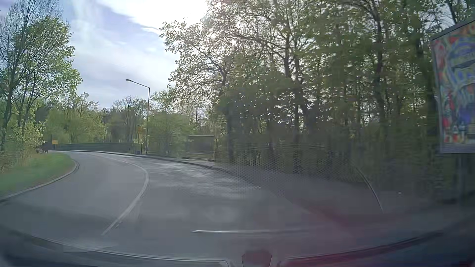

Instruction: Follow the waypoints while adhering to traffic rules and regulations

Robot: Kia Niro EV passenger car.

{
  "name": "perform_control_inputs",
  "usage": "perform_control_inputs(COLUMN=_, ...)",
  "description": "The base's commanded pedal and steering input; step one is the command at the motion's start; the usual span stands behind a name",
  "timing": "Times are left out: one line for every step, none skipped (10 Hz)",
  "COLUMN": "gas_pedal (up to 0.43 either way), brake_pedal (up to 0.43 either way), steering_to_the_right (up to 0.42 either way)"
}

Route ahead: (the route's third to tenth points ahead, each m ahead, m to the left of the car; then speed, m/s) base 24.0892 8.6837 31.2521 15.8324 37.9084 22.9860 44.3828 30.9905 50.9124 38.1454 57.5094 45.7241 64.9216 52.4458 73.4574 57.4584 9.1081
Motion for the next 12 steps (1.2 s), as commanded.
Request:
perform_control_inputs(gas_pedal=0.118, brake_pedal=0.0, steering_to_the_right=-0.087)
perform_control_inputs(gas_pedal=0.118, brake_pedal=0.0, steering_to_the_right=-0.088)
perform_control_inputs(gas_pedal=0.118, brake_pedal=0.0, steering_to_the_right=-0.091)
perform_control_inputs(gas_pedal=0.13, brake_pedal=0.0, steering_to_the_right=-0.099)
perform_control_inputs(gas_pedal=0.13, brake_pedal=0.0, steering_to_the_right=-0.105)
perform_control_inputs(gas_pedal=0.13, brake_pedal=0.0, steering_to_the_right=-0.109)
perform_control_inputs(gas_pedal=0.13, brake_pedal=0.0, steering_to_the_right=-0.116)
perform_control_inputs(gas_pedal=0.13, brake_pedal=0.0, steering_to_the_right=-0.116)
perform_control_inputs(gas_pedal=0.13, brake_pedal=0.0, steering_to_the_right=-0.116)
perform_control_inputs(gas_pedal=0.13, brake_pedal=0.0, steering_to_the_right=-0.116)
perform_control_inputs(gas_pedal=0.118, brake_pedal=0.0, steering_to_the_right=-0.117)
perform_control_inputs(gas_pedal=0.118, brake_pedal=0.0, steering_to_the_right=-0.12)
